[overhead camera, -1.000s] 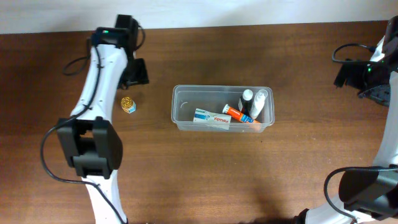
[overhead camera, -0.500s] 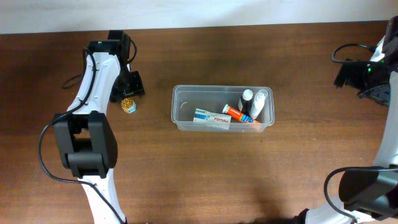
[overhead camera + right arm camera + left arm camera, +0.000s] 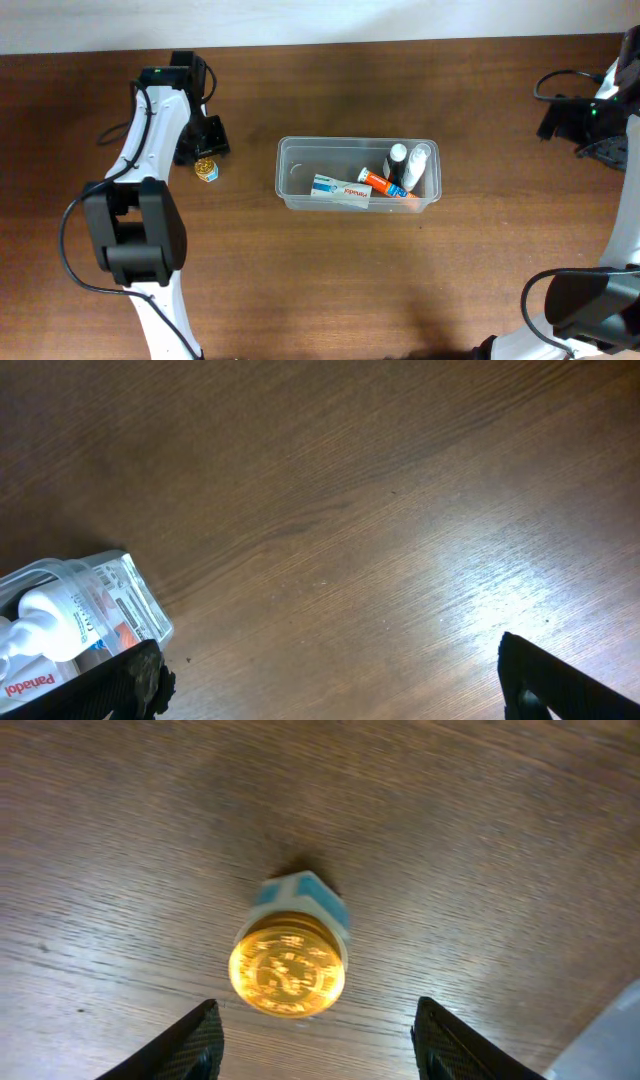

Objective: Pack container
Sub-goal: 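Lower the left gripper around the gold-lidded jar and close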

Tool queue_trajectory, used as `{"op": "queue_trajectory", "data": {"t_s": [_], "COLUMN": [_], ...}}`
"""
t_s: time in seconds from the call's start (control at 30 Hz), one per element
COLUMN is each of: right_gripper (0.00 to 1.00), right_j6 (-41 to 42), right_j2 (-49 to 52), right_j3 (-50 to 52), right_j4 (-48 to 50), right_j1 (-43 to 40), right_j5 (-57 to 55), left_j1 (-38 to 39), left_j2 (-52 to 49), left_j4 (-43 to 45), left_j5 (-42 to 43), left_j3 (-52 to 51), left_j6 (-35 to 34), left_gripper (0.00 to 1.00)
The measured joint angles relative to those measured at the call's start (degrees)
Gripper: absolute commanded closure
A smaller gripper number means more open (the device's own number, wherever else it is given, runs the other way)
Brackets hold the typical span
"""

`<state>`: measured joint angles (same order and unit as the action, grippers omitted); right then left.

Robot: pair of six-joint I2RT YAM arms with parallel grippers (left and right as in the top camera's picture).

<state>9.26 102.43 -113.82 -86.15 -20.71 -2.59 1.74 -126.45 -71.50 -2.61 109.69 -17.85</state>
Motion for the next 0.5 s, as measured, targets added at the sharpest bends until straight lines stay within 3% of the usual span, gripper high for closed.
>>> {"op": "queue_trajectory", "data": {"t_s": [0.5], "right_gripper": [0.02], "right_j6": [0.0], "right_j2": [0.0], "right_j3": [0.0], "right_j4": [0.0], "right_j1": [0.0], "right_j5": [0.0], "left_j1": [-1.2], "left_j2": [0.0], "left_j4": [4.3], "left_j5": [-0.8], "left_j3": [-6.1], "left_j6": [0.0], "left_gripper": [0.39]}}
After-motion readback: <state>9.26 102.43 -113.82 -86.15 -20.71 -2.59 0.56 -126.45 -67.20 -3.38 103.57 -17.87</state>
